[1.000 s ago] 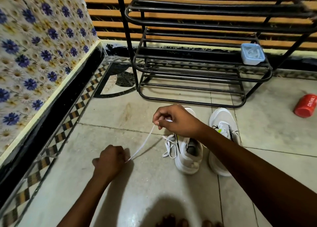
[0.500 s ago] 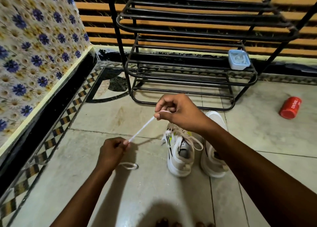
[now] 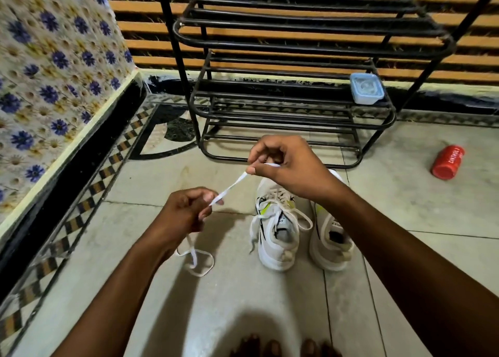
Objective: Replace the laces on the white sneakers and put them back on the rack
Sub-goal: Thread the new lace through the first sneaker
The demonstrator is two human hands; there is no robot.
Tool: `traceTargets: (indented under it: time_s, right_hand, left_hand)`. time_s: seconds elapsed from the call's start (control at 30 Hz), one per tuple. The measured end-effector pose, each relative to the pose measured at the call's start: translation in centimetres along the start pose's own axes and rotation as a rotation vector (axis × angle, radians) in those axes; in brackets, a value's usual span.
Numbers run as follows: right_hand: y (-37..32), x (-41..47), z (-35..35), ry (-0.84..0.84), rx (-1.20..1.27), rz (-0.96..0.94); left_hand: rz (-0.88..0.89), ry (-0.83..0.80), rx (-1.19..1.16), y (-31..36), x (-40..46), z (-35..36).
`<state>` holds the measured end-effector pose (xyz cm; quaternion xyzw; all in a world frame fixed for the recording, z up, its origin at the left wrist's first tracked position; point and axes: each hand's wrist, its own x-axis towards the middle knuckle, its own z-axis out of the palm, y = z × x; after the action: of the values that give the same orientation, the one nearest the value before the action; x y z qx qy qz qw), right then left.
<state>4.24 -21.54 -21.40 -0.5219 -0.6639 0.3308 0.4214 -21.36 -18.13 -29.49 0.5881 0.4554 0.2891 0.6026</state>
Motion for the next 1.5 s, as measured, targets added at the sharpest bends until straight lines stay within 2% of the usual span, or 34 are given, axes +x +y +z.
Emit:
traceTargets:
  time_s: [0.07,0.1,0.13,0.2,0.23,0.27,0.33,0.37,0.43,0.53,0.63,0.7,0.77,0.83,0.9,0.97,1.13,1.27,1.5]
  right_hand:
    - [0.5,-0.2,-0.2,0.001,0.002,0.037]
    - [0.7,-0.3,-0.2,-0.003,-0.010,0.048]
    - [0.9,-0.4,0.0,-0.008,-0.031,0.052]
    - [0.8,-0.6,0.7,-0.042,-0.051,0.049]
    - [0.7,-0.7,1.1,-0.065,-0.037,0.046]
    - [0.5,-0.8,1.5,-0.088,-0.014,0.044]
    - [0.2,-0.9,1.9,-0.117,0.019,0.033]
    - [0.1,-0.9,1.9,-0.119,0.015,0.022]
    - [0.2,-0.8,1.5,-0.100,0.012,0.017]
    - [0.6,-0.8,0.3,-0.037,0.001,0.044]
    - [1.8,-1.0,-1.1,-0.025,-0.232,0.062]
    - [2.4,-1.2,-1.4,-0.076,-0.339,0.107]
    - [2.6,-1.5,-0.9,-0.141,-0.374,0.147]
    - [2.2,-1.6,0.2,-0.187,-0.331,0.140]
    - [1.4,-1.6,1.3,-0.197,-0.248,0.093]
    - [1.0,-1.5,1.8,-0.178,-0.202,0.052]
    - [2.4,-1.3,0.5,-0.133,-0.201,0.109]
    - [4.4,-2.0,0.7,-0.183,-0.297,0.160]
    - [5.4,-2.3,3.2,-0.248,-0.407,0.211]
  left_hand:
    - [0.001,0.091,0.679,-2.9,0.8,-2.4]
    - [-0.081,0.138,0.906,-3.7,0.7,-3.1]
    - [-0.155,0.174,0.980,-4.0,0.6,-3.2]
    - [-0.132,0.179,0.938,-3.4,0.1,-2.1]
    - [-0.063,0.138,0.827,-2.8,-0.3,-1.1]
    - [0.016,0.062,0.626,-2.0,-0.5,0.0]
    - [0.051,-0.197,0.112,0.3,-1.3,2.2]
    - [0.042,-0.269,-0.038,1.0,-1.5,3.1]
    - [0.057,-0.261,-0.133,1.5,-1.3,4.0]
    - [0.074,-0.050,-0.097,0.1,-0.5,3.8]
    - [0.084,0.214,0.101,-0.9,0.0,2.2]
    - [0.035,0.308,0.222,-1.9,0.2,0.9]
    - [-0.033,0.318,0.465,-2.5,0.1,0.2]
    - [0.006,0.186,0.504,-1.7,-0.5,1.0]
    - [0.073,-0.071,0.216,-0.2,-1.1,2.9]
    - [0.084,-0.198,-0.047,0.5,-1.3,4.6]
    - [0.101,0.167,-0.187,-0.8,-0.7,5.4]
    - [0.147,0.320,0.124,-2.2,-0.8,3.5]
    - [-0.062,0.542,0.502,-6.9,-1.3,0.2]
